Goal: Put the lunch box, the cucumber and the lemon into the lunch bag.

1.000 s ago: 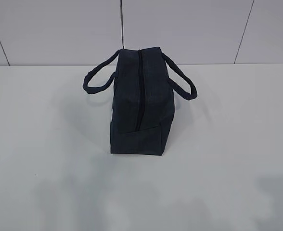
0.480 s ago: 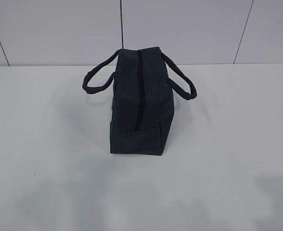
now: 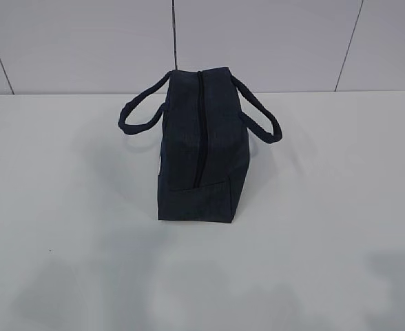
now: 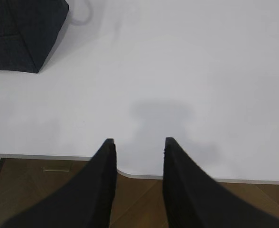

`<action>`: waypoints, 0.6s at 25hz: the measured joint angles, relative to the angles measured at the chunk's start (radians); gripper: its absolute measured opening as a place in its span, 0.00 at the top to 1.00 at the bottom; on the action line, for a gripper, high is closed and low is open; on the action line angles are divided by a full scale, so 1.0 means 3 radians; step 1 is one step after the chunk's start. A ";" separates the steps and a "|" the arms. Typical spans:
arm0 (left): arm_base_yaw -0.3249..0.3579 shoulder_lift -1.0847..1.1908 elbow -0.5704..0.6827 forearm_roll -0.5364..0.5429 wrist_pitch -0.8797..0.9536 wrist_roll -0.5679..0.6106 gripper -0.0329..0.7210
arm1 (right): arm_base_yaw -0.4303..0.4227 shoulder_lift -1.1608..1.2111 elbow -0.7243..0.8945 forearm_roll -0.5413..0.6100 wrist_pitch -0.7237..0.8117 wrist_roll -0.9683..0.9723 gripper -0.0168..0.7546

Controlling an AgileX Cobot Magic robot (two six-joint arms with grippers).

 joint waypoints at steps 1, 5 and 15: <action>0.0000 0.0000 0.0000 0.0000 0.0000 0.0000 0.51 | 0.0000 0.0000 0.0000 0.0000 0.0000 0.0000 0.64; 0.0000 0.0000 0.0000 0.0000 0.0000 0.0000 0.53 | 0.0000 0.0000 0.0000 -0.0001 0.0000 0.0000 0.64; 0.0000 0.0000 0.0000 0.0000 0.0000 0.0000 0.57 | 0.0000 0.0000 0.0000 -0.0001 0.0000 0.0000 0.65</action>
